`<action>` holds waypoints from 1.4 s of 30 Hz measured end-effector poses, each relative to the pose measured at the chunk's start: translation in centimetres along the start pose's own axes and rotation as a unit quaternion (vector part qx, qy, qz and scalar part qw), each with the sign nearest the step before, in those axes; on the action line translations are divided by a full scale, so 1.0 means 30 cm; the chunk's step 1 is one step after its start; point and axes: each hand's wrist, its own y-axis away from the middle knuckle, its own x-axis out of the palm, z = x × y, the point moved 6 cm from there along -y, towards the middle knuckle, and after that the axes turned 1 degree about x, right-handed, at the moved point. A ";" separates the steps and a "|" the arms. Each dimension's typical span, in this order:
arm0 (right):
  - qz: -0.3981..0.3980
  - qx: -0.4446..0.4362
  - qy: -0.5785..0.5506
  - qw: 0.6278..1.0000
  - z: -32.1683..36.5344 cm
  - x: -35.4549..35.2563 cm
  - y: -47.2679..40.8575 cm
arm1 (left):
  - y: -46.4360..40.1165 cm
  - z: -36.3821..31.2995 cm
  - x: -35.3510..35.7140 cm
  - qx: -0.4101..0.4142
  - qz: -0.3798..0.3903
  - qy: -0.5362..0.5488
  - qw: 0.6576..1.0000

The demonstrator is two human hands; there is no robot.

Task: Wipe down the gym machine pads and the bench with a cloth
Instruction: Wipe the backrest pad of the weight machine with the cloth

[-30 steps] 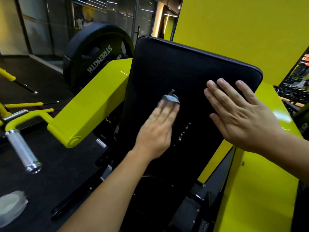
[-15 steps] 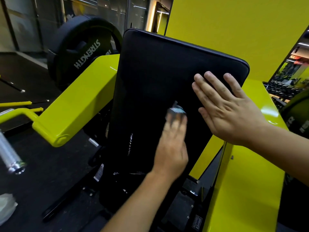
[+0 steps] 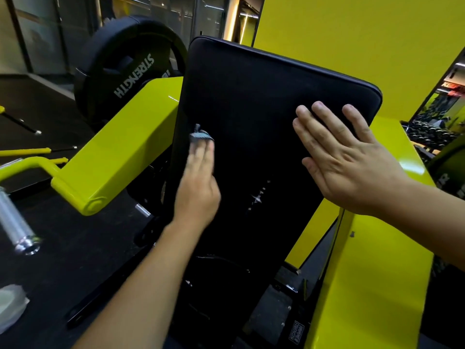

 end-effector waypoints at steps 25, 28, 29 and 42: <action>0.009 0.000 0.002 1.000 -0.001 0.001 -0.003 | 0.170 -0.229 0.142 0.161 0.042 -0.011 0.986; 0.013 -0.001 0.002 1.000 -0.004 0.006 -0.001 | 0.102 -0.073 0.091 0.048 0.038 0.006 0.998; 0.013 -0.001 0.001 1.000 -0.004 0.006 0.000 | 0.081 -0.030 0.073 0.027 0.040 0.014 0.999; 0.000 0.004 0.002 1.000 0.005 -0.006 -0.002 | 0.165 -0.298 0.097 -0.208 0.042 0.320 0.923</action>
